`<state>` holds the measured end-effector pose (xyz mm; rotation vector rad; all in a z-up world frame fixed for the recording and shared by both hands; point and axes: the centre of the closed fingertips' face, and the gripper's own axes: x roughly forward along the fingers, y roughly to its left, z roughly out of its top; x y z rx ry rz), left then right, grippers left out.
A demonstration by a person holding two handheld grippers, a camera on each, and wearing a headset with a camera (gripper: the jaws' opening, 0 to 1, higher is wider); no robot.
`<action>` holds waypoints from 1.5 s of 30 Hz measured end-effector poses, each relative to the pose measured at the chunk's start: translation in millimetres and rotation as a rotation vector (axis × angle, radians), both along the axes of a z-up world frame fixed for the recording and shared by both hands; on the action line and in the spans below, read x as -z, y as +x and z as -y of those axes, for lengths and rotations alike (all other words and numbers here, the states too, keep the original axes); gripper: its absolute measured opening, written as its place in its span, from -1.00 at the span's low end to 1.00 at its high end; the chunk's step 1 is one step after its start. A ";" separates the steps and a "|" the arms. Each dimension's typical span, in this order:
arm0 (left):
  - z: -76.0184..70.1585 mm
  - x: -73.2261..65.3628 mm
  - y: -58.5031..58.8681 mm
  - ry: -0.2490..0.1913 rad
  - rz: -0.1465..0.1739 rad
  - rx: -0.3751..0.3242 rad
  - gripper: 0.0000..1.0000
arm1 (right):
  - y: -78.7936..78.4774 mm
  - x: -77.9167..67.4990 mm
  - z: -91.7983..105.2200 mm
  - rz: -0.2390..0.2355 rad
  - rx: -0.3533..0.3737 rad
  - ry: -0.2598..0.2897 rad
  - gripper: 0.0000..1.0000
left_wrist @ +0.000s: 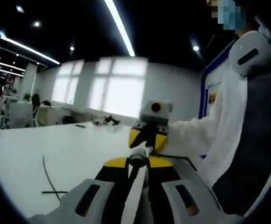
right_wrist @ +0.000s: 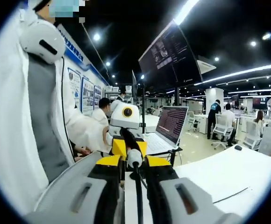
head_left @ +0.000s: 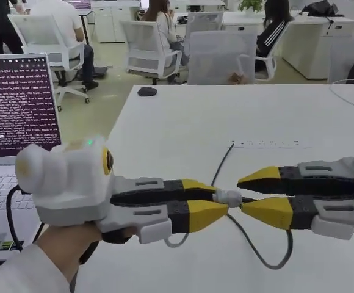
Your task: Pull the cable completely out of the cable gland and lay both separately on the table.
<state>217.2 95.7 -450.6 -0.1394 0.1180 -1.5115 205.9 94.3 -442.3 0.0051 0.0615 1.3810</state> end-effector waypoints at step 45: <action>27.6 -6.1 -10.7 0.052 -0.015 0.014 -0.73 | -10.2 3.8 18.5 0.025 -0.088 -0.037 -0.81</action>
